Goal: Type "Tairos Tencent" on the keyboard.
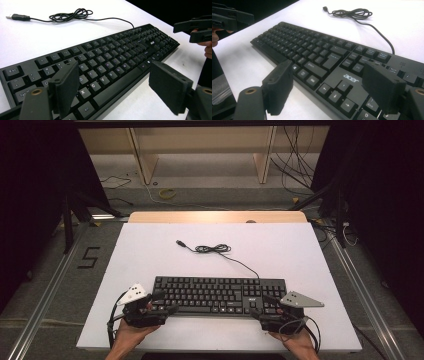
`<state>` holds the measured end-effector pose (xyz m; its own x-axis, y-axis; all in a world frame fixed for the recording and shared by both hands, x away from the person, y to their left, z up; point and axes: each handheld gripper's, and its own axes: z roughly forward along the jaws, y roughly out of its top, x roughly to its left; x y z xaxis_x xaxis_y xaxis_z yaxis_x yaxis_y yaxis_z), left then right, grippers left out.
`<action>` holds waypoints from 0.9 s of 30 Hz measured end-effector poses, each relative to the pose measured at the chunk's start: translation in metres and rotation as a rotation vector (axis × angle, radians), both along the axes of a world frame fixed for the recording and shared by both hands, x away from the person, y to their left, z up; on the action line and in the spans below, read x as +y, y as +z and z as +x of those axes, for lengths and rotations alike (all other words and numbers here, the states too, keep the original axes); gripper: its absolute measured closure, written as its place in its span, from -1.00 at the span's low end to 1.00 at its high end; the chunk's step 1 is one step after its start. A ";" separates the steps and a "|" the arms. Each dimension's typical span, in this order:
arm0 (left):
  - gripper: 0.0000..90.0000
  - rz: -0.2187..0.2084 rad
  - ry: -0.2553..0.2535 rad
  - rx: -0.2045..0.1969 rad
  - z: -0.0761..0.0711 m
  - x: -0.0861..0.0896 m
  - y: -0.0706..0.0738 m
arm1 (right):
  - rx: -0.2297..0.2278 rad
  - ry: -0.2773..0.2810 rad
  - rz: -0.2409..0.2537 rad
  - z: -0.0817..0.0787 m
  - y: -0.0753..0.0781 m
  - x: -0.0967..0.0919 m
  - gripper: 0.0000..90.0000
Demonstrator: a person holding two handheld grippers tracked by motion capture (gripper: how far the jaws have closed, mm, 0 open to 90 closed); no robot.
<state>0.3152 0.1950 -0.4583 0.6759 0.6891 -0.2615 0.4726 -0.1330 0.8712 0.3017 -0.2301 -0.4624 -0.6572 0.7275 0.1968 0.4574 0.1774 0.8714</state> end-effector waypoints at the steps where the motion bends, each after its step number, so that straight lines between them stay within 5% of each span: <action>1: -0.47 -0.001 0.000 0.001 0.000 0.000 0.000 | 0.001 0.000 0.000 0.000 0.000 0.000 -0.43; 14: -0.46 0.004 0.014 0.003 0.000 0.001 0.000 | 0.004 0.013 -0.004 0.003 0.000 0.007 -0.43; 27: -0.43 0.019 0.067 0.027 0.003 0.008 -0.002 | 0.021 0.076 -0.026 0.017 0.006 0.041 -0.41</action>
